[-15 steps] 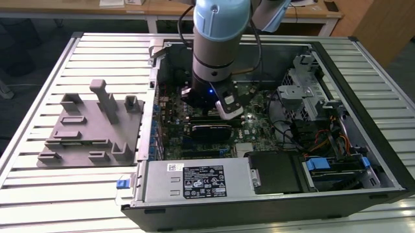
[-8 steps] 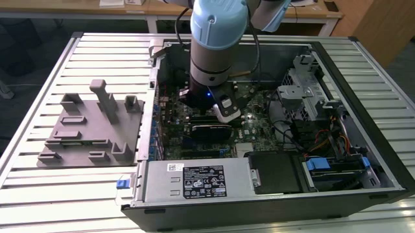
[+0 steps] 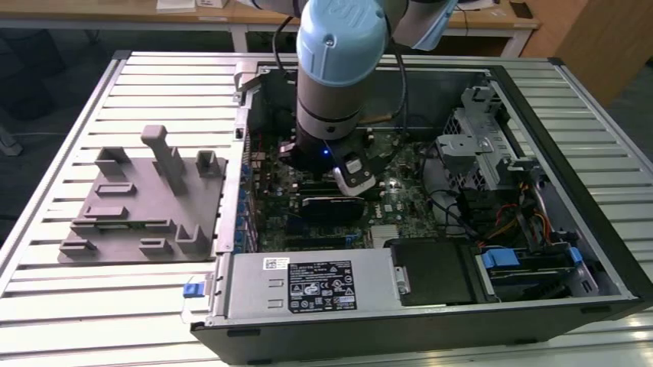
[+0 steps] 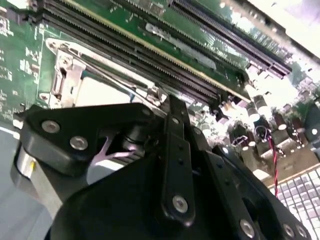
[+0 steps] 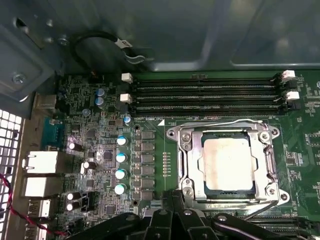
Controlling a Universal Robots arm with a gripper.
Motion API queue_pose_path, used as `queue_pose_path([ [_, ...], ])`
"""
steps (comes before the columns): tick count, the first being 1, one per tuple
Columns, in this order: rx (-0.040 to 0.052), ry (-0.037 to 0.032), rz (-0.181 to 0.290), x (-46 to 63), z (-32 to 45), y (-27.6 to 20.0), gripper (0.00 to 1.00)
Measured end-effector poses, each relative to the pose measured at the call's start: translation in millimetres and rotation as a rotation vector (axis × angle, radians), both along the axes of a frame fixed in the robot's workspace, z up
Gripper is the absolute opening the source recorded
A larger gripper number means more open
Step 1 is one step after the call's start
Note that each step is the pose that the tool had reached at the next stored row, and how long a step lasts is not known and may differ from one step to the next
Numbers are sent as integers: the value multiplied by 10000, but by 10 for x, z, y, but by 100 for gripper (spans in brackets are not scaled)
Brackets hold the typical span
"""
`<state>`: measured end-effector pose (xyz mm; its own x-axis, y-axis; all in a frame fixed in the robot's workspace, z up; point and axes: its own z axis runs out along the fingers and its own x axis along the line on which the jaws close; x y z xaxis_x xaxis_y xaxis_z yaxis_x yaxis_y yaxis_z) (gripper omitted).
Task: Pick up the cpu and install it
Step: 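Install the second cpu locking lever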
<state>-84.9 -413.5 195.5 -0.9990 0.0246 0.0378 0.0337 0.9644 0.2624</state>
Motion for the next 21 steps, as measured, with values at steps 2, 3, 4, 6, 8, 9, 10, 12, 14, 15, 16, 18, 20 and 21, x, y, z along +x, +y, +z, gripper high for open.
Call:
queue_pose_path([
  [2, -1, 1, -1, -1, 17, -1, 11],
  [3, -1, 1, 0, 0, 38, -1, 11],
  [4, 0, 1, -1, 0, 64, -1, 11],
  [6, 0, 1, -1, -1, 125, -1, 11],
  [8, 1, 0, 0, 0, 194, -1, 11],
  [9, -2, 1, 0, 0, 228, -1, 11],
  [10, 0, 0, 0, 0, 260, -1, 11],
  [12, 0, 0, -1, 0, 321, -1, 11],
  [14, 0, 0, 0, 0, 380, -1, 11],
  [15, 0, 0, 0, 0, 407, -1, 11],
  [16, 0, 1, 0, 0, 430, -1, 11],
  [18, 0, 1, 0, 0, 467, -1, 11],
  [20, -6, 1, 0, 0, 495, -1, 11],
  [21, -13, 0, 1, 3, 507, -1, 11],
])
